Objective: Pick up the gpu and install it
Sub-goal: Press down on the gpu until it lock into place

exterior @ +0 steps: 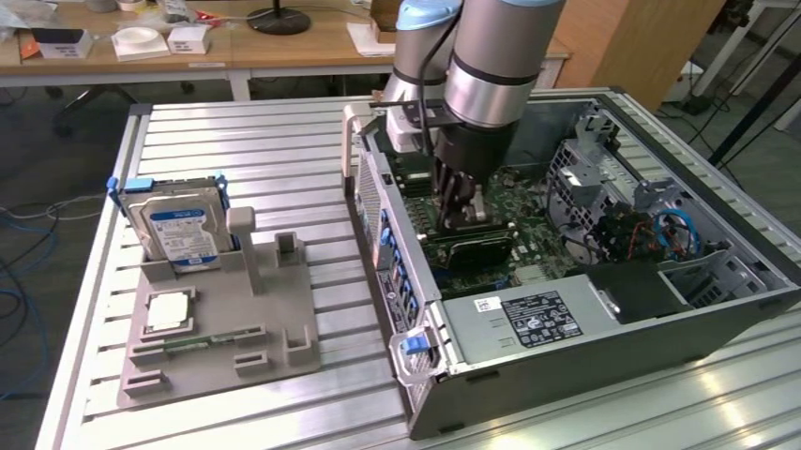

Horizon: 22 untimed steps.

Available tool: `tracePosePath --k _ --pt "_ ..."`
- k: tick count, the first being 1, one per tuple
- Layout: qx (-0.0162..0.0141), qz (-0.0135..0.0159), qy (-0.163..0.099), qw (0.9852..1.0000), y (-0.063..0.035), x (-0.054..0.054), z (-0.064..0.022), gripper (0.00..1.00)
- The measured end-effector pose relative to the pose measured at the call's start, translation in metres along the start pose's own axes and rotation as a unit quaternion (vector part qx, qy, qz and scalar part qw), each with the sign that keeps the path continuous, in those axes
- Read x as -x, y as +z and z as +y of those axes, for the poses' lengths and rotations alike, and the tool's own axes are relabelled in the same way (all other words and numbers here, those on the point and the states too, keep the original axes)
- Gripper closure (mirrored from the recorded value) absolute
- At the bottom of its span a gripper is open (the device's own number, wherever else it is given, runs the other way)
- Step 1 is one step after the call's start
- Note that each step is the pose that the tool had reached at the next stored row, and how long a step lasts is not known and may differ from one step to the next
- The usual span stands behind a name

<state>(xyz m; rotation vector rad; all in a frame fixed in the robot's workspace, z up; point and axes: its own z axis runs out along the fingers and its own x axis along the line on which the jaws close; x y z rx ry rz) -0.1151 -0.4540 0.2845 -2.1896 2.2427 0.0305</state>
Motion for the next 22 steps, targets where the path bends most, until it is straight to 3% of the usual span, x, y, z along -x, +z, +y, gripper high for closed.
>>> tracePosePath --k 22 --pt "0.0002 -0.0005 0.000 1.0000 -0.0042 0.000 0.0242 0.89"
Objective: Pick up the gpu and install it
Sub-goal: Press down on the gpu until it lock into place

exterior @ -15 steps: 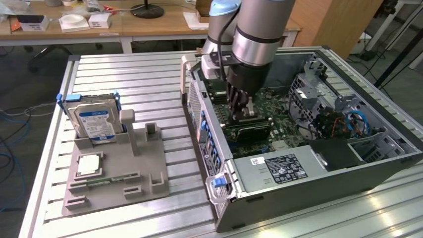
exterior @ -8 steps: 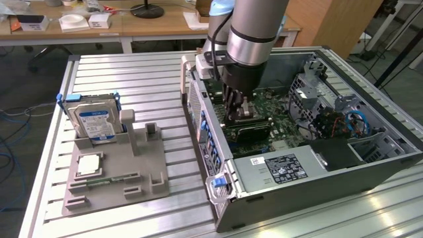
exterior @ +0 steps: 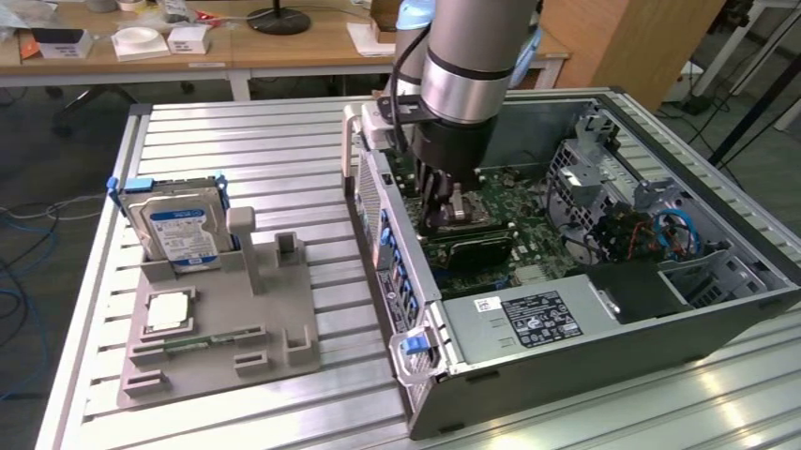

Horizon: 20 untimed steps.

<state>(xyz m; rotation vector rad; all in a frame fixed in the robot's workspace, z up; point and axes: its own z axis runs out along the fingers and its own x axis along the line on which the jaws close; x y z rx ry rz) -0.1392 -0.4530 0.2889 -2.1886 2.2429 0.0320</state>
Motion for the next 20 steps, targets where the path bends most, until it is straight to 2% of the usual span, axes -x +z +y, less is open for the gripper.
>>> tracePosePath --k 12,16,20 --pt "0.0018 0.0000 0.000 1.0000 -0.0011 0.000 0.0100 0.89" --pt "0.0039 0.0001 0.001 1.0000 -0.0019 0.000 0.0118 0.89" --pt "0.0072 0.0001 0.001 1.0000 -0.0025 0.000 0.0137 0.89"
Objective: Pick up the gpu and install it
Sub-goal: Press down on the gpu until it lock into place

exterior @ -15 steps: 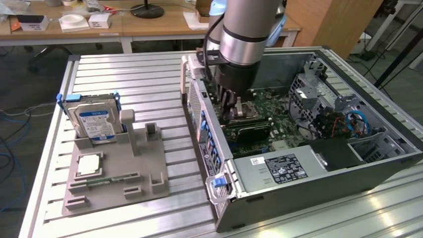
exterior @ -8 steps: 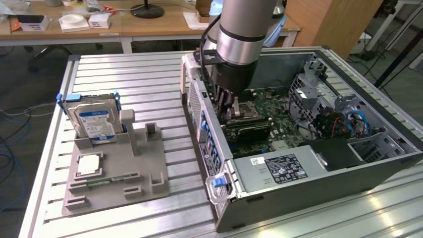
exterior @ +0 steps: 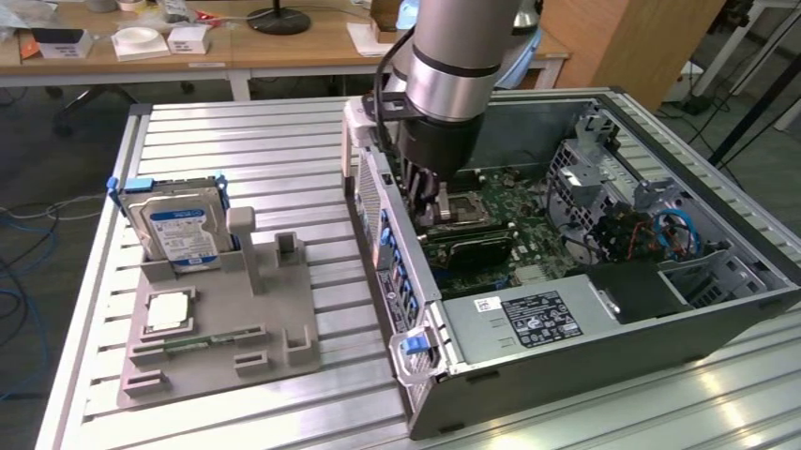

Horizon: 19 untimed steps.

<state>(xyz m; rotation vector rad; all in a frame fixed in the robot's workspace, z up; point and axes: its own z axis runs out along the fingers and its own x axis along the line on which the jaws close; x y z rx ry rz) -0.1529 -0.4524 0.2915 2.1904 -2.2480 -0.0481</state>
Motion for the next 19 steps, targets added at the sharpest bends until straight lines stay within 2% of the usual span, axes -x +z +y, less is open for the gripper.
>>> tracePosePath --k 6,11,14,19 --pt "0.0046 0.0002 0.001 1.0000 -0.0002 0.000 0.0018 0.89" --pt "0.0045 -0.0001 0.001 1.0000 -0.0012 0.000 0.0019 0.89" --pt "0.0050 0.0006 0.001 1.0000 -0.0073 0.000 0.0023 0.89" --pt "0.0033 0.0001 0.001 1.0000 -0.0126 0.000 0.0021 0.89"
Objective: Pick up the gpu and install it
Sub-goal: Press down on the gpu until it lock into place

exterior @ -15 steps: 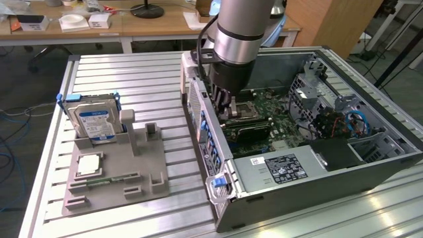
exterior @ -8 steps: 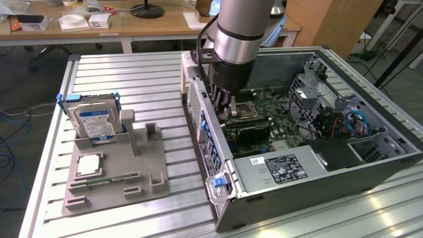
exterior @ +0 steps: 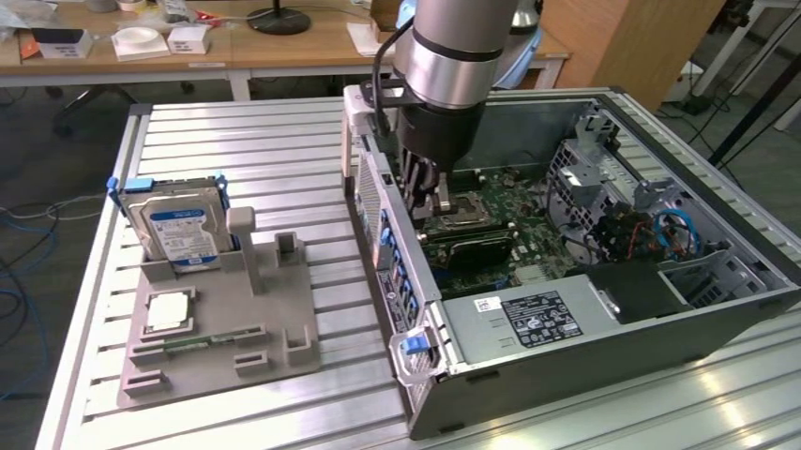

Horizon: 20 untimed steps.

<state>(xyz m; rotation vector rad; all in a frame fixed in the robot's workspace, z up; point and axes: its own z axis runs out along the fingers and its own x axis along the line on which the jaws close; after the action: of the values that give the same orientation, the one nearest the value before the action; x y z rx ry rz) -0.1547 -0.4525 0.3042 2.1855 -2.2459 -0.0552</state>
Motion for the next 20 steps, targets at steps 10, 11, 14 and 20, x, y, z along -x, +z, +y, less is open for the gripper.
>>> tracePosePath --k 10,11,14,20 --pt "-0.0005 0.0001 0.001 1.0000 0.0056 -0.0002 0.0017 0.89" --pt "-0.0007 0.0007 0.001 1.0000 0.0068 -0.0003 0.0018 0.89" --pt "-0.0014 0.0026 0.001 1.0000 0.0097 0.0000 0.0015 0.89" --pt "-0.0026 0.0012 0.002 1.0000 0.0084 0.0001 0.0016 0.89"
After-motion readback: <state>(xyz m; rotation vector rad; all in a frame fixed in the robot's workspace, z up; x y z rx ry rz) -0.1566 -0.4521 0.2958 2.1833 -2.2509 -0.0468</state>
